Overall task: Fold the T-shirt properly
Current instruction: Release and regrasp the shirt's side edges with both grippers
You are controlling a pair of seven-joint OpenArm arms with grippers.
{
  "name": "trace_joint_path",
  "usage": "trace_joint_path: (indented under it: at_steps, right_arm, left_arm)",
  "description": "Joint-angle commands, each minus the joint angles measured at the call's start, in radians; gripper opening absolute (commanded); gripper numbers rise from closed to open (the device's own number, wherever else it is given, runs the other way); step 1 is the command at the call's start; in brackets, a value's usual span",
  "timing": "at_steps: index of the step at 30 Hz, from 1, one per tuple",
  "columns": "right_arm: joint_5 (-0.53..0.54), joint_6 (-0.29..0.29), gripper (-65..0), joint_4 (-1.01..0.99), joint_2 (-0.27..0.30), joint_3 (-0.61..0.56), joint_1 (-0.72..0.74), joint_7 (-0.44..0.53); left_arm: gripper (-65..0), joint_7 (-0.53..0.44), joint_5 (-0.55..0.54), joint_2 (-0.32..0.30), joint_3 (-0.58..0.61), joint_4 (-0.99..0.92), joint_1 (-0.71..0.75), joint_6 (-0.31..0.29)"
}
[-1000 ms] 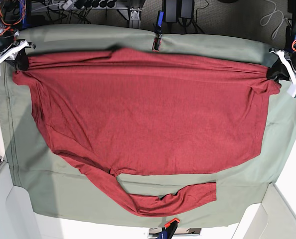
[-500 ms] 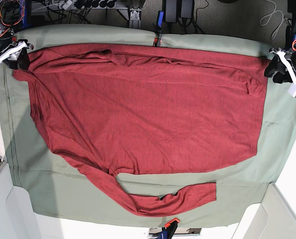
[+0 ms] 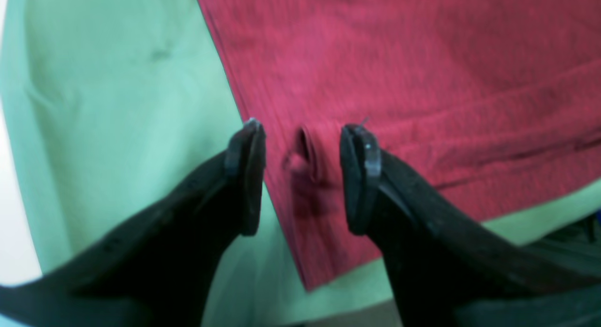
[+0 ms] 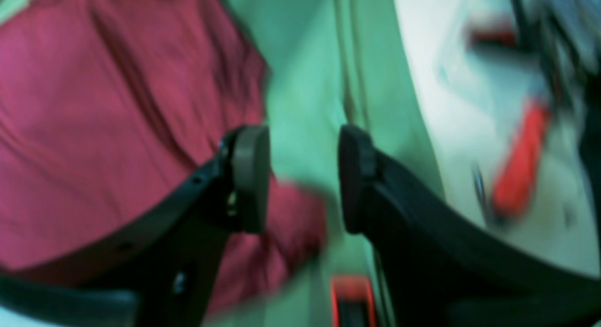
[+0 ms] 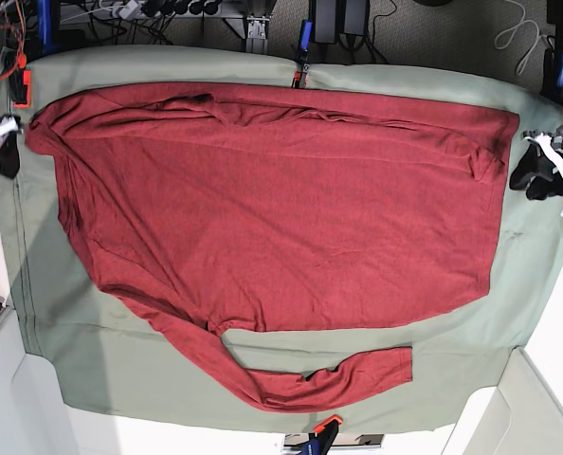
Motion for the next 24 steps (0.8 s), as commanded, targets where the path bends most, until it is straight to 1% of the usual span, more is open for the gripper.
trace_joint_path:
  at_steps: [1, 3, 6, 11, 16, 20, 22, 24]
  right_arm:
    - [-0.002, 0.000, -40.3, 0.003, 0.017, -0.002, 0.031, 0.031]
    - [-0.026, -0.009, -40.3, -0.032, 0.017, -0.028, 0.092, 0.045]
    - [-0.088, -0.039, -40.3, -0.132, 0.017, -0.092, 0.206, 0.088]
    - [-0.171, -0.060, -40.3, -0.403, 0.017, -0.207, 0.442, 0.159]
    - [-0.259, -0.060, -40.3, -0.676, 0.016, -0.292, 0.641, 0.182]
    - [-0.268, -0.060, -40.3, -0.841, 0.013, -0.348, 0.715, 0.183]
    - [-0.255, -0.055, -40.4, -0.864, 0.005, -0.370, 0.717, 0.169]
    - [-0.244, -0.044, -40.4, -0.860, -0.006, -0.383, 0.711, 0.146]
  left_arm:
    - [-35.7, -0.018, -0.014, -0.024, -0.012, 0.010, -0.006, -0.004]
    - [-35.7, -0.018, -0.013, -0.028, -0.012, 0.010, -0.007, -0.004]
    - [-35.7, -0.019, -0.004, -0.032, -0.012, 0.010, -0.007, -0.003]
    - [-35.7, -0.023, 0.021, -0.045, -0.010, 0.009, -0.006, -0.003]
    - [-35.7, -0.049, 0.021, -0.045, -0.010, 0.000, -0.007, -0.003]
    - [-35.7, -0.083, 0.022, -0.045, -0.010, -0.023, -0.008, -0.002]
    - [-35.6, -0.091, 0.024, -0.043, -0.010, -0.031, -0.016, -0.002]
    - [-33.2, -0.090, 0.026, -0.042, 0.000, -0.047, -0.041, -0.002]
